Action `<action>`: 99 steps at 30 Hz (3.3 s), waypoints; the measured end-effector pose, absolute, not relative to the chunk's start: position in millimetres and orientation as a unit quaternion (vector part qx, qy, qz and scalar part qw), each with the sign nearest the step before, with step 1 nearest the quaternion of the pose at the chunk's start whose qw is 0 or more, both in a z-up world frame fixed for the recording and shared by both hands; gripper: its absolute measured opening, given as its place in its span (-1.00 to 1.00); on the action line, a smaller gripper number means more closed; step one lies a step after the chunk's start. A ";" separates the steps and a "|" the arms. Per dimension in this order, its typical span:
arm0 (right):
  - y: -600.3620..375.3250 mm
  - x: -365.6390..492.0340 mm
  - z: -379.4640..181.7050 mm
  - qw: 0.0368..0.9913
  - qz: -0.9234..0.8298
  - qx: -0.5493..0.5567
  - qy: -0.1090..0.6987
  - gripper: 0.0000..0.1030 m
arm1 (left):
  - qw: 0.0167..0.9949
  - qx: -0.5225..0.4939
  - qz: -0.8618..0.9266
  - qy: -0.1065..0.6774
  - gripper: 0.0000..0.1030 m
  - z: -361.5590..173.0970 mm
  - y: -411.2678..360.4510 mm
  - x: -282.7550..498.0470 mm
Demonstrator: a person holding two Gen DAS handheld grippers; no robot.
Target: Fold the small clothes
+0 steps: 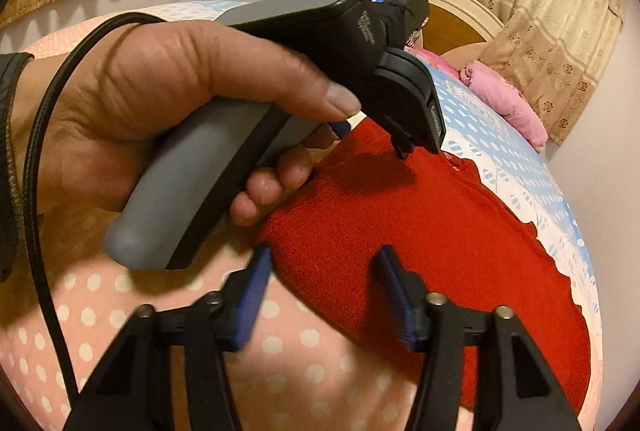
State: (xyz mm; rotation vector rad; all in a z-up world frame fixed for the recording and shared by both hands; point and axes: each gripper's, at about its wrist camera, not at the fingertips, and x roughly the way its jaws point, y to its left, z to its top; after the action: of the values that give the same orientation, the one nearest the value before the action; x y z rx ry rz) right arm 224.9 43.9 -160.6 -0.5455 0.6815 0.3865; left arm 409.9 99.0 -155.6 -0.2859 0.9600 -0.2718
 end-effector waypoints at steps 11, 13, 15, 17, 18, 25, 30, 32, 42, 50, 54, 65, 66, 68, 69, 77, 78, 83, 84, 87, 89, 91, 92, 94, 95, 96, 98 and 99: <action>40.7 224.2 -155.5 0.891 0.195 -0.239 0.332 -0.85 | 0.859 -0.146 -0.148 0.467 -0.65 -153.5 97.8 416.9; 36.5 224.1 -153.1 0.894 0.198 -0.229 0.330 -0.86 | 0.859 -0.143 -0.146 0.468 -0.65 -151.1 96.0 417.3; 32.6 223.3 -148.8 0.898 0.199 -0.218 0.327 -0.87 | 0.859 -0.145 -0.146 0.469 -0.67 -148.5 95.5 417.6; 27.2 221.2 -142.0 0.904 0.197 -0.207 0.318 -0.87 | 0.859 -0.151 -0.145 0.468 -0.68 -144.3 95.0 417.6; 22.8 221.0 -138.6 0.907 0.197 -0.199 0.315 -0.88 | 0.859 -0.156 -0.147 0.466 -0.69 -140.8 94.5 417.4; -13.9 218.9 -114.9 0.928 0.182 -0.145 0.292 -0.88 | 0.859 -0.184 -0.164 0.448 -0.70 -112.3 81.6 416.5; -44.4 215.9 -100.5 0.939 0.168 -0.107 0.279 -0.89 | 0.866 -0.180 -0.176 0.433 -0.70 -88.3 54.5 414.1; -55.2 213.6 -96.3 0.943 0.163 -0.095 0.274 -0.89 | 0.867 -0.178 -0.182 0.429 -0.70 -80.9 42.6 413.8; -119.0 206.9 -91.7 0.954 0.136 -0.013 0.268 -0.89 | 0.865 -0.163 -0.220 0.420 -0.70 -63.1 -21.4 415.9; -155.9 196.6 -93.7 0.958 0.112 0.019 0.263 -0.89 | 0.861 -0.141 -0.245 0.422 -0.71 -60.4 -75.4 415.5; -184.6 194.8 -97.2 0.958 0.098 0.042 0.267 -0.89 | 0.859 -0.127 -0.258 0.424 -0.71 -62.4 -102.2 413.6; -238.9 189.0 -115.8 0.948 0.071 0.099 0.294 -0.89 | 0.849 -0.091 -0.285 0.436 -0.71 -75.6 -162.2 407.7; -242.9 188.3 -118.9 0.946 0.070 0.106 0.297 -0.89 | 0.848 -0.089 -0.287 0.438 -0.71 -77.1 -166.5 407.1; -248.2 187.6 -123.4 0.943 0.068 0.117 0.304 -0.89 | 0.847 -0.082 -0.289 0.439 -0.71 -80.3 -174.9 406.5; -251.4 187.4 -125.3 0.941 0.068 0.124 0.306 -0.89 | 0.846 -0.077 -0.291 0.440 -0.71 -82.9 -179.8 405.5; -276.8 180.4 -146.5 0.924 0.056 0.183 0.332 -0.89 | 0.852 -0.021 -0.309 0.423 -0.69 -89.6 -207.1 383.4; -280.0 179.4 -150.6 0.921 0.054 0.188 0.336 -0.89 | 0.855 -0.013 -0.313 0.414 -0.62 -86.2 -206.0 377.1; -289.7 171.2 -151.4 0.915 0.057 0.205 0.342 -0.76 | 0.879 0.038 -0.300 0.370 0.05 -73.9 -183.8 342.8; -293.0 167.2 -148.7 0.917 0.044 0.201 0.341 -0.54 | 0.889 0.055 -0.286 0.353 0.16 -73.2 -171.8 329.8; -304.6 156.3 -133.3 0.931 0.004 0.194 0.311 -0.10 | 0.905 0.081 -0.256 0.330 0.30 -79.0 -147.0 309.2; -303.5 159.7 -115.5 0.941 0.000 0.170 0.291 -0.10 | 0.914 0.077 -0.234 0.321 0.35 -86.0 -128.2 299.8; -299.5 170.9 -103.7 0.944 0.021 0.163 0.287 -0.10 | 0.918 0.061 -0.218 0.325 0.38 -93.3 -113.3 296.6; -297.8 182.7 -97.3 0.943 0.036 0.164 0.286 -0.10 | 0.916 0.047 -0.218 0.334 0.42 -96.8 -107.8 297.1; -299.5 205.2 -94.8 0.938 0.049 0.169 0.300 -0.10 | 0.910 0.032 -0.214 0.354 0.43 -106.0 -103.0 297.5; -302.1 225.1 -98.7 0.928 0.053 0.177 0.324 -0.10 | 0.908 0.032 -0.212 0.359 0.43 -109.8 -104.6 297.3; -305.3 240.9 -106.1 0.916 0.059 0.190 0.349 -0.10 | 0.907 0.034 -0.213 0.361 0.44 -113.7 -106.5 295.2; -311.4 259.2 -119.1 0.898 0.059 0.209 0.384 -0.33 | 0.906 0.039 -0.213 0.365 0.46 -117.9 -110.8 293.1; -316.3 265.2 -127.6 0.891 0.050 0.212 0.397 -0.70 | 0.904 0.037 -0.214 0.367 0.46 -119.4 -112.0 291.7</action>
State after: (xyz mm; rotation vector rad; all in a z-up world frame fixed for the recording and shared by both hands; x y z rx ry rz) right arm 265.2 -316.3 -127.6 0.4407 0.8241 0.1047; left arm 291.7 -112.0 -119.4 0.0766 0.7586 -0.4424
